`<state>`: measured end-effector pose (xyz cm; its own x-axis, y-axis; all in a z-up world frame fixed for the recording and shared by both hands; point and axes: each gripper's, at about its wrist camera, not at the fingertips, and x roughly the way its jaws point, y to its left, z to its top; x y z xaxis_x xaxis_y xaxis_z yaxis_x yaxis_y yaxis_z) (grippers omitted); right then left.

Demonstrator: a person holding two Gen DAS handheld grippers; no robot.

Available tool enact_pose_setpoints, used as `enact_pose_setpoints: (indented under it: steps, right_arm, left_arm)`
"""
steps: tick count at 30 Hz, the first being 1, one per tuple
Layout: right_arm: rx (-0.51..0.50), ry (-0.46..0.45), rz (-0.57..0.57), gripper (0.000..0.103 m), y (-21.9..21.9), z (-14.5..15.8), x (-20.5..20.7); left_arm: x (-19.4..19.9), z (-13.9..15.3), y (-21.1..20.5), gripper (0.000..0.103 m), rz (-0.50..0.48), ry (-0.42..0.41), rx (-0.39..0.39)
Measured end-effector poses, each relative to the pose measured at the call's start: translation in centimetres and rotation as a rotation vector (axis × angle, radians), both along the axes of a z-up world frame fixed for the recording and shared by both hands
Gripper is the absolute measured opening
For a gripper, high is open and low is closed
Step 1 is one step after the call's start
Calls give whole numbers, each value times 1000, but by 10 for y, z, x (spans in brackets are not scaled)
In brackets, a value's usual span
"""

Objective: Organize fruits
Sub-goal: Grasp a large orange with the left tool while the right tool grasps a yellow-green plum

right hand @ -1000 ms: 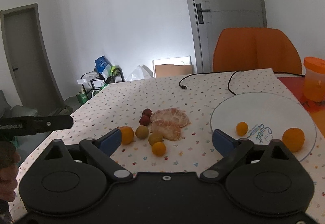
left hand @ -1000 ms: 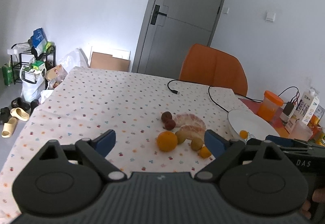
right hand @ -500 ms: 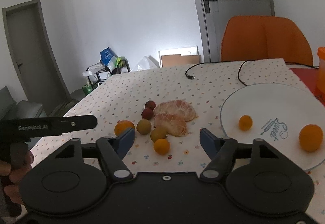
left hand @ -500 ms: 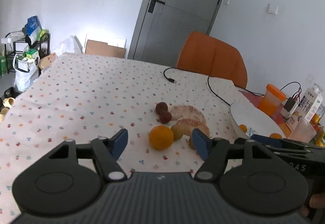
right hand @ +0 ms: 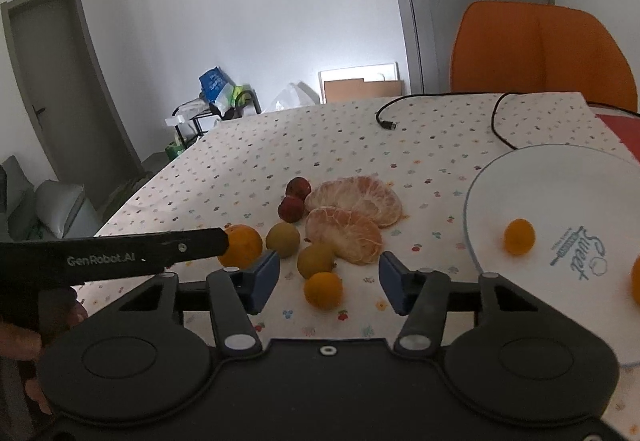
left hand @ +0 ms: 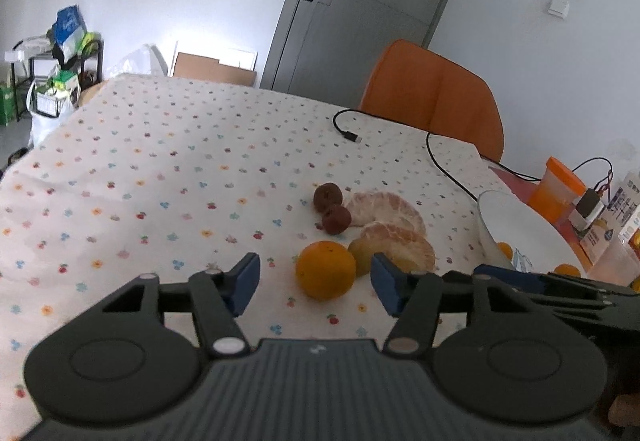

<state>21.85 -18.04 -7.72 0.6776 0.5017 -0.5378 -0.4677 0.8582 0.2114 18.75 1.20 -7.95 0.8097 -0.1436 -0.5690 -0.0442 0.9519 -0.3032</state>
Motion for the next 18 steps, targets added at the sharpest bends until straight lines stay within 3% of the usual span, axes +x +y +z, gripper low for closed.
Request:
enact_pose_setpoints:
  steps: [4,8,18]
  right_arm:
    - [-10,19,9,45,4,-2,9]
    - [-24,25,18,45,9,-4,15]
    - [-61,34,30,39,24,-9,24]
  left_arm:
    - [9,-5,-5,53,5,10,-3]
    - [17,-14,-8,36,-6,40,-46]
    - [12,-11,3,35,9,21,-70]
